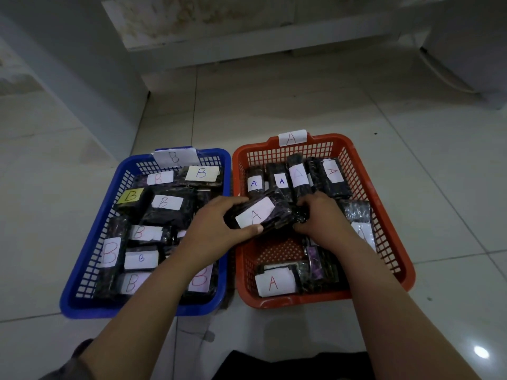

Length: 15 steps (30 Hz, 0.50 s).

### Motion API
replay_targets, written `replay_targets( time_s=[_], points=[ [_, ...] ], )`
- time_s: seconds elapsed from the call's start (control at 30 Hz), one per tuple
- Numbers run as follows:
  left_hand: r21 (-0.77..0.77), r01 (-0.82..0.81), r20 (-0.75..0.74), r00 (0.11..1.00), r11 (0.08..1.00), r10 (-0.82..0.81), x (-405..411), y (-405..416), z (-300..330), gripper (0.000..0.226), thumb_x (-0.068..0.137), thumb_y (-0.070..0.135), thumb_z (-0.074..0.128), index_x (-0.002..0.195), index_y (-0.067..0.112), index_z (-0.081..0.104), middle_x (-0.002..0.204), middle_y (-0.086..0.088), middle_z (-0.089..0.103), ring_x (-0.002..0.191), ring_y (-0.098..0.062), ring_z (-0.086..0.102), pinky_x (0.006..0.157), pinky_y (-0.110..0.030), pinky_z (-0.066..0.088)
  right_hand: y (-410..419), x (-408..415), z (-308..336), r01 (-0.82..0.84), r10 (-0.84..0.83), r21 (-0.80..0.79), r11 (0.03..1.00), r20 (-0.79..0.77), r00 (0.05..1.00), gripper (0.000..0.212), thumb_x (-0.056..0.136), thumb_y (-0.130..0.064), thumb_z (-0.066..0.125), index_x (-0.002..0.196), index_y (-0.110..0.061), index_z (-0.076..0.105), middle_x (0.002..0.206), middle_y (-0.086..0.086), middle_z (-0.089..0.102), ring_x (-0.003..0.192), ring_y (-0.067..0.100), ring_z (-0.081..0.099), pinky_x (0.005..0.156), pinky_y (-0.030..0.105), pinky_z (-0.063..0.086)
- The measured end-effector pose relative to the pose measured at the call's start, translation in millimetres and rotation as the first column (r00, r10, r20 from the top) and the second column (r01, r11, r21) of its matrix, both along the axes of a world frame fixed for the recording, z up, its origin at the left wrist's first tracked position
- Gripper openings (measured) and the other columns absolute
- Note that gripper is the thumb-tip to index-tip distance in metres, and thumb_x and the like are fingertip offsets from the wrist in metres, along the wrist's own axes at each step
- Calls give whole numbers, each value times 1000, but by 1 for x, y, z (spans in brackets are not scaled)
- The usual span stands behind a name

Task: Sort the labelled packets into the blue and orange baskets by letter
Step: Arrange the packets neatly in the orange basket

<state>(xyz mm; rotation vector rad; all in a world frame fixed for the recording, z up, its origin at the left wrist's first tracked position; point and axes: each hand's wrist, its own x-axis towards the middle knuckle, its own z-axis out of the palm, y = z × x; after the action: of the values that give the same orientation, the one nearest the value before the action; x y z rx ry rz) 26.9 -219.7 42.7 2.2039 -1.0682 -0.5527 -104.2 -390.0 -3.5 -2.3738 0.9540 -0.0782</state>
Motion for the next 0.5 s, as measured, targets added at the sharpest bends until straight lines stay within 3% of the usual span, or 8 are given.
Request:
replay_targets(
  time_s=[0.2,0.33,0.43,0.5],
  points=[
    [47,62,-3,998,997,-62,3,-10,2,65,71,45,76,130,30,51,114,14,48,104,-4,47,89,-21,40,-3,-1,-7,54,-56,25,998,102,993,47,69,-16,81,111,-10,63,115,7,55,102,20,54,84,22,39],
    [39,79,-6,997,996,-79,5,-14,1,66,71,43,77,130,29,51,112,15,47,103,-2,46,84,-17,36,-4,-3,-9,65,-75,98,993,102,992,43,63,-18,86,94,-15,56,103,2,55,89,14,50,71,22,38],
    [18,85,-12,996,996,-85,6,-13,0,68,70,42,78,130,30,50,113,15,46,104,-2,46,83,-16,35,-12,-14,5,71,-90,179,981,99,991,37,67,-15,83,92,-16,55,90,-3,54,85,14,54,59,17,35],
    [-5,74,-15,997,997,-74,8,-11,-1,67,70,41,79,130,31,50,114,15,47,103,-2,46,82,-15,35,-22,-27,18,82,-99,118,990,149,984,27,74,-11,78,91,-18,59,93,-2,59,88,14,56,61,13,35]
  ],
)
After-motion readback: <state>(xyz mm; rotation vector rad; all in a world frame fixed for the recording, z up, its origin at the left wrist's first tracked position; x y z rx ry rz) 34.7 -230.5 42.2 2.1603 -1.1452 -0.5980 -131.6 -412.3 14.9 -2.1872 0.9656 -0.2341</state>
